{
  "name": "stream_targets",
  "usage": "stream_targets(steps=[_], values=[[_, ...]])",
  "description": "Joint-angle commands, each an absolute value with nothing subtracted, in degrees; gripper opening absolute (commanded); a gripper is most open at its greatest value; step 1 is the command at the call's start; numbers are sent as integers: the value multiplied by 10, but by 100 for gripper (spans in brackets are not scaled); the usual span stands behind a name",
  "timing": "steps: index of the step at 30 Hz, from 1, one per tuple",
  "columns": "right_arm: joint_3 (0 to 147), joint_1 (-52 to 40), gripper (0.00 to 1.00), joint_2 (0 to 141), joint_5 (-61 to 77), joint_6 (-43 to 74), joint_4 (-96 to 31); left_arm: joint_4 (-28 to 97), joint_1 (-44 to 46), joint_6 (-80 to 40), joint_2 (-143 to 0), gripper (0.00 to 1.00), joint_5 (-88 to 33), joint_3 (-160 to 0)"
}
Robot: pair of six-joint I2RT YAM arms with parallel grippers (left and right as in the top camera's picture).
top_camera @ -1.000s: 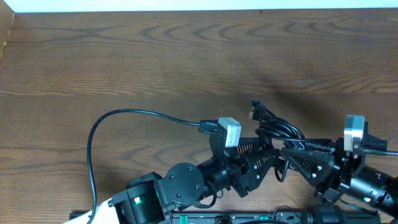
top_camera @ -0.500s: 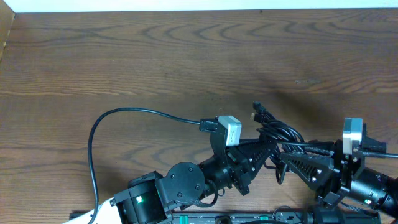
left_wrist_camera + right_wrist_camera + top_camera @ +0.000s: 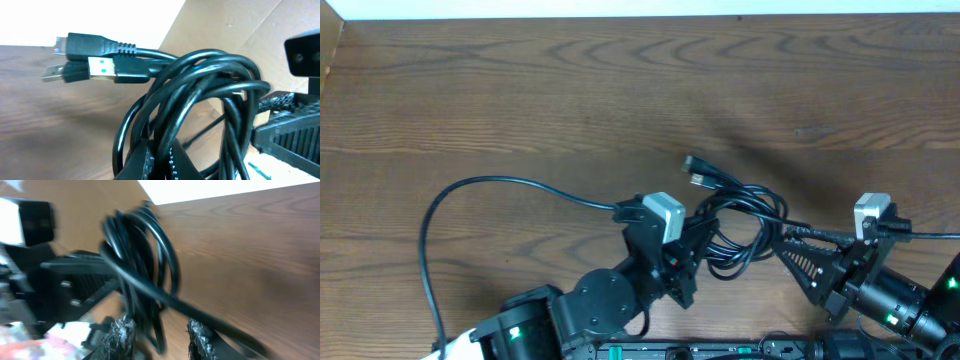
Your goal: Untangle cables
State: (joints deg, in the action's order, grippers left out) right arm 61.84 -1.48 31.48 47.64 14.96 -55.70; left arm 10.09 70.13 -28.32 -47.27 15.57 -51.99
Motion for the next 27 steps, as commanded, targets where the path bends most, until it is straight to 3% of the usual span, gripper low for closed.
stream_targets(steps=[1,20,27], values=[[621,-16,31,315,430,119,-562,105,700,-242,-454,7,184,-529],[621,-16,32,315,518,106,-579,110,701,-241,-459,7,199,-529],[621,-16,34,315,511,106,-545,106,701,-242,-466,7,100,-529]])
